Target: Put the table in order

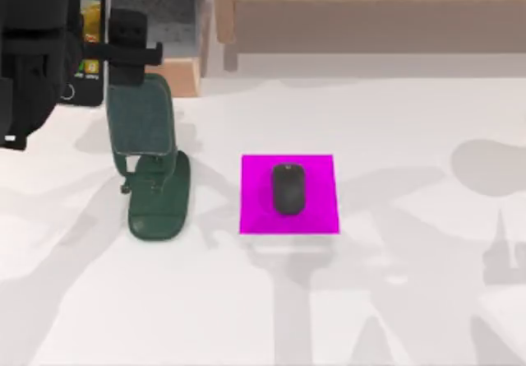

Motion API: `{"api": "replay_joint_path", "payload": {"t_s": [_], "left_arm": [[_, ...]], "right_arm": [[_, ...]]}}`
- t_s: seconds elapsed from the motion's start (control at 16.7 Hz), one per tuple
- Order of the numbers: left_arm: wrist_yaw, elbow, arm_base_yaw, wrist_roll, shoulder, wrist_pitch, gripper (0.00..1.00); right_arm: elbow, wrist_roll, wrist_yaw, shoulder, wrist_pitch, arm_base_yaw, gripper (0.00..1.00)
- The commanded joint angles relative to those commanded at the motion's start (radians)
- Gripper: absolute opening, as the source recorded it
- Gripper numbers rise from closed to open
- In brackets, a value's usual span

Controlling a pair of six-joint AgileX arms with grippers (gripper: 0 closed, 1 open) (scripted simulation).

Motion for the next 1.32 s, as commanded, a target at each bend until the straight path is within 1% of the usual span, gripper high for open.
{"api": "replay_joint_path", "payload": {"t_s": [0.24,0.42,0.9,1.08,1.32], "left_arm": [[-0.050,-0.214,-0.137,-0.153,-0.104,0.144,0.00],[-0.063,-0.310,-0.187,-0.214,-0.136,0.196,0.00],[-0.068,-0.330,-0.192,-0.224,-0.130,0.212,0.00],[-0.077,-0.342,-0.195,-0.226,-0.101,0.263,0.00],[-0.042,-0.332,-0.162,-0.202,-0.032,0.352,0.00]], "right_arm": [[0.000,0.000,0.000,0.000,0.000,0.000,1.00],[0.000,0.000,0.000,0.000,0.000,0.000,1.00],[0.000,0.000,0.000,0.000,0.000,0.000,1.00],[0.000,0.000,0.000,0.000,0.000,0.000,1.00],[0.000,0.000,0.000,0.000,0.000,0.000,1.00]]}}
